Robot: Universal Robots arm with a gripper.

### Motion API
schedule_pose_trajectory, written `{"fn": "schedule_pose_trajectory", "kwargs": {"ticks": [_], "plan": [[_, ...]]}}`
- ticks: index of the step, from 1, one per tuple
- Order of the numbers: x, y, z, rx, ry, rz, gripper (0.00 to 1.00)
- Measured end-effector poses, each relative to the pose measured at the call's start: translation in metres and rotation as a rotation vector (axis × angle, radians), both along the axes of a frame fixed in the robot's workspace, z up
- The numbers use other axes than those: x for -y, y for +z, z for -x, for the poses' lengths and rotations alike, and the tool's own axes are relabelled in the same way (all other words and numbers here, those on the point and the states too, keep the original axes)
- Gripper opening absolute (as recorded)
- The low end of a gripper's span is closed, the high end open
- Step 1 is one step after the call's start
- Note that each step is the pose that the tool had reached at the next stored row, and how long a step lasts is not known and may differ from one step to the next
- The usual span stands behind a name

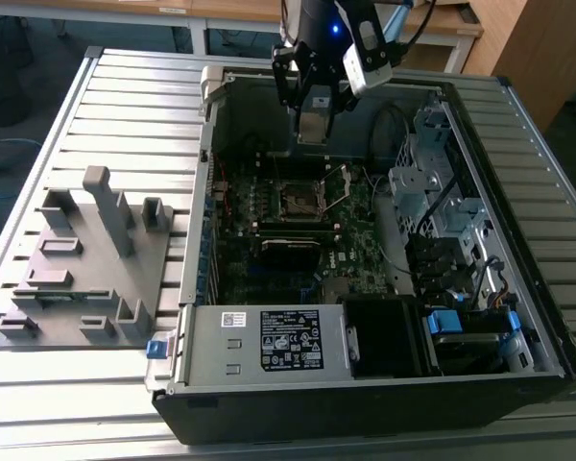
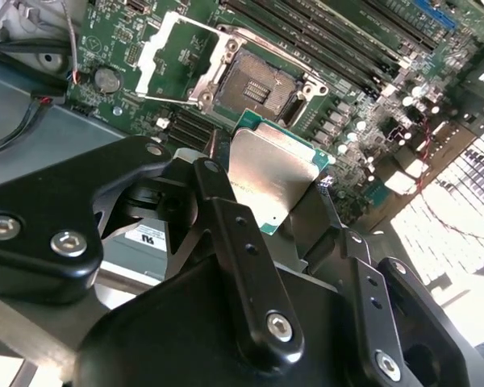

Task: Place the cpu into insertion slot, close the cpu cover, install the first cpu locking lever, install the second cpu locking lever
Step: 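Place the cpu into insertion slot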

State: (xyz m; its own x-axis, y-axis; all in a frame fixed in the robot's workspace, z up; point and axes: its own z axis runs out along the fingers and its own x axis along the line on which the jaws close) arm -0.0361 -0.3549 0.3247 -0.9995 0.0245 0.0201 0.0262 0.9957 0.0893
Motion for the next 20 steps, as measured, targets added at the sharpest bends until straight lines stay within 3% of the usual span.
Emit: {"fn": "schedule_pose_trajectory", "kwargs": {"ticks": [20], "plan": [[0.0,-0.0057,0.0,0.0,0.0,0.0001,0.54]]}}
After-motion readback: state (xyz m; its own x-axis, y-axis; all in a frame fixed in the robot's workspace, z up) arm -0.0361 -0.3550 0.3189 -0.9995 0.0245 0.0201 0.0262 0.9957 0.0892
